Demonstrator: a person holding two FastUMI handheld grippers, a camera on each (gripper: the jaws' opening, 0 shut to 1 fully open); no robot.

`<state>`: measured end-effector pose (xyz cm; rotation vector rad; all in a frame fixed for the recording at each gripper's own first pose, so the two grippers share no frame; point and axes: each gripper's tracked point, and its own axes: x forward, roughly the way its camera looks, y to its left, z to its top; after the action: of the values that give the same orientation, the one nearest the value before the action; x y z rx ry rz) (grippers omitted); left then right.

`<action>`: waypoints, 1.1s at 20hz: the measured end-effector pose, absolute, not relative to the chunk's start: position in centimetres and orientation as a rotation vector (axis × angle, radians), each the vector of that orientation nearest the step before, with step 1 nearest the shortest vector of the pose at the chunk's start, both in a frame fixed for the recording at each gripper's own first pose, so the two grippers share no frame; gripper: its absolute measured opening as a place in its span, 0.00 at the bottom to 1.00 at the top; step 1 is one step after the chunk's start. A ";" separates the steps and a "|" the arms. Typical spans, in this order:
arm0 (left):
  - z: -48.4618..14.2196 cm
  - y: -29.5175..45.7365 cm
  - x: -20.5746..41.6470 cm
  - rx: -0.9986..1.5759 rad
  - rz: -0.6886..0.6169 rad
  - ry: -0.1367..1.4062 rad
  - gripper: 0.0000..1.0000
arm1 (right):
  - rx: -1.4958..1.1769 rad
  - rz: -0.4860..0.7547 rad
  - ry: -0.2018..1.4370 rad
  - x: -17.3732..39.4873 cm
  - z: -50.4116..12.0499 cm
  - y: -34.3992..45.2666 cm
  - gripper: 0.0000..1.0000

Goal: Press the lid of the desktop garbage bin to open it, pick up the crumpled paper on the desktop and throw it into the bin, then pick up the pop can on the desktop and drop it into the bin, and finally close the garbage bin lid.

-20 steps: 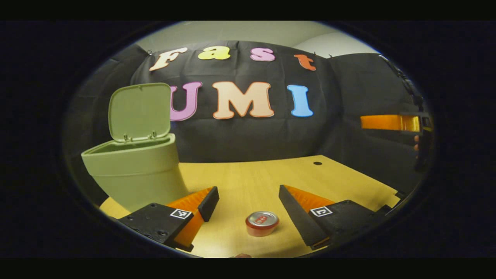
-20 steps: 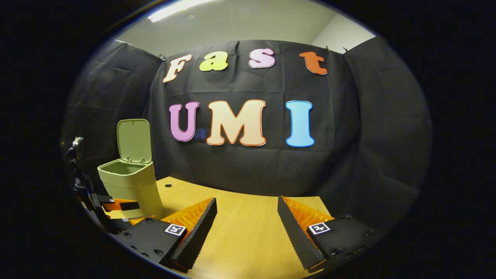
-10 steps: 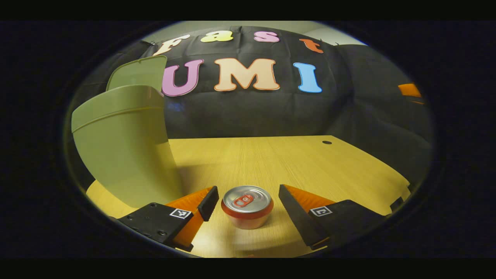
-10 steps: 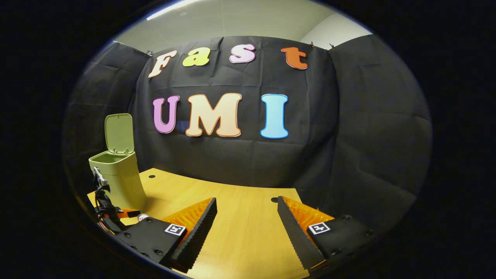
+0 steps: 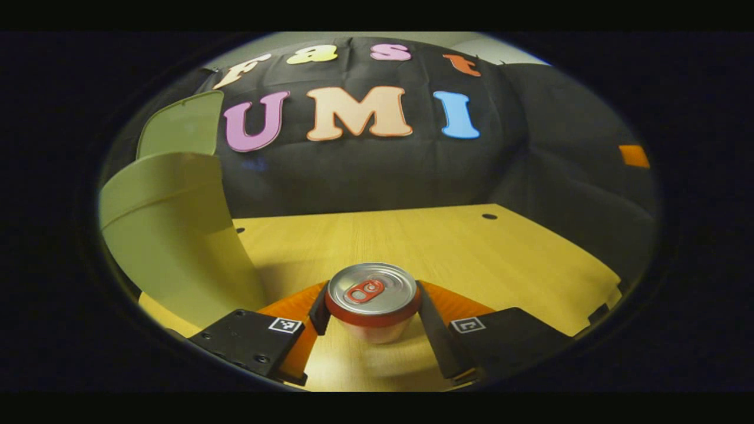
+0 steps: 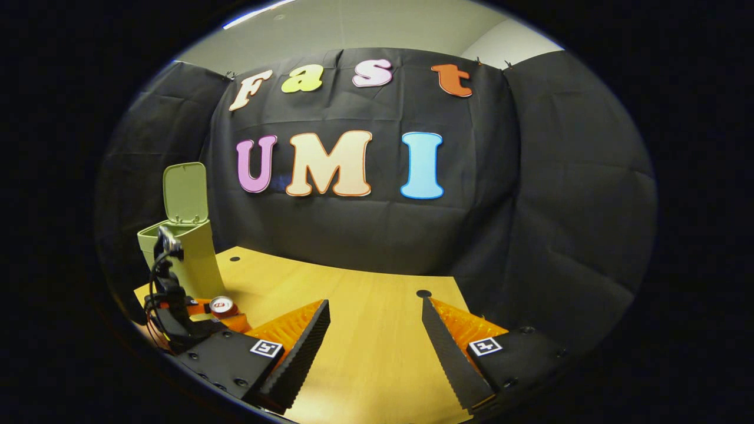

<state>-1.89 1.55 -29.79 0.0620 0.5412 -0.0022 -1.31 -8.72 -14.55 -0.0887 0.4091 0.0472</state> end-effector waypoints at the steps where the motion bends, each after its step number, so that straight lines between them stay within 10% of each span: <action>1: -28.1 1.5 -1.0 0.062 -0.010 0.508 0.75 | -0.086 0.055 0.402 -1.2 -14.5 -8.0 0.99; 22: -4.5 15.4 2.7 0.094 0.147 0.149 0.76 | 0.085 0.159 0.408 -0.2 -16.9 1.8 0.97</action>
<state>2.65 15.37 -4.50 0.0941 0.1488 0.1469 -0.16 1.77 -16.86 0.0853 0.4080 0.1591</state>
